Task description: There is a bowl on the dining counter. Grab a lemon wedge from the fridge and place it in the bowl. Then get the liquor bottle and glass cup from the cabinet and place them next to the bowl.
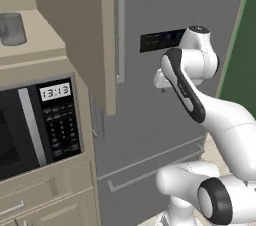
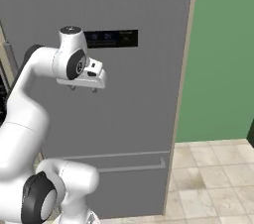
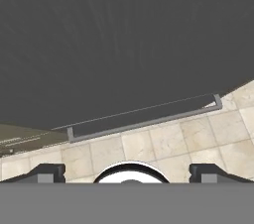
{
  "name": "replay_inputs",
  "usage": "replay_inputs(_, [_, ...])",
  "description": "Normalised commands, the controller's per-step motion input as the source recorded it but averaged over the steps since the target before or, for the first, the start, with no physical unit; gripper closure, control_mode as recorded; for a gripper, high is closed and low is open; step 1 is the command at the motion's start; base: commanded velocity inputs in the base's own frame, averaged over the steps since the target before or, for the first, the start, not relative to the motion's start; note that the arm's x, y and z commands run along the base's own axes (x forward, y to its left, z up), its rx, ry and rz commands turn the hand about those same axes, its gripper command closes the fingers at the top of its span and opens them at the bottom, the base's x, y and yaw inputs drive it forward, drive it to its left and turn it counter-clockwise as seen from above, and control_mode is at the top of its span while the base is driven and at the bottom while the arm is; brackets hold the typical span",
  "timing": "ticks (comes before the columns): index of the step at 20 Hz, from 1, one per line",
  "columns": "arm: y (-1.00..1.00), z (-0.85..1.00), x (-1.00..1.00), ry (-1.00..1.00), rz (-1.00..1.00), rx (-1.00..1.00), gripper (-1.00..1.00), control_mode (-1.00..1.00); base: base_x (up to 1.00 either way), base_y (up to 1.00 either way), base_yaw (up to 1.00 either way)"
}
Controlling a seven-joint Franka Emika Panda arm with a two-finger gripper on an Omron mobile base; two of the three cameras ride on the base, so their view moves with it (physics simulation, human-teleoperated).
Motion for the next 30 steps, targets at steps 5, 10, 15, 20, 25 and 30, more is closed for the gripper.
replay_inputs(5, [0.00,0.00,0.00,0.00,0.00,0.00,-1.00,1.00,-0.42,0.27,-0.11])
replay_inputs(10, [0.00,0.00,0.00,0.00,0.00,0.00,-1.00,1.00,-0.64,0.16,-0.02])
replay_inputs(15, [0.00,0.00,0.00,0.00,0.00,0.00,-1.00,1.00,-0.48,0.33,0.00])
replay_inputs(20, [0.00,0.00,0.00,0.00,0.00,0.00,-1.00,1.00,-0.07,0.50,-0.05])
replay_inputs(25, [0.00,0.00,0.00,0.00,0.00,0.00,-1.00,1.00,-0.23,0.19,-0.01])
replay_inputs(30, [0.00,0.00,0.00,0.00,0.00,0.00,-1.00,1.00,-0.30,0.02,0.00])
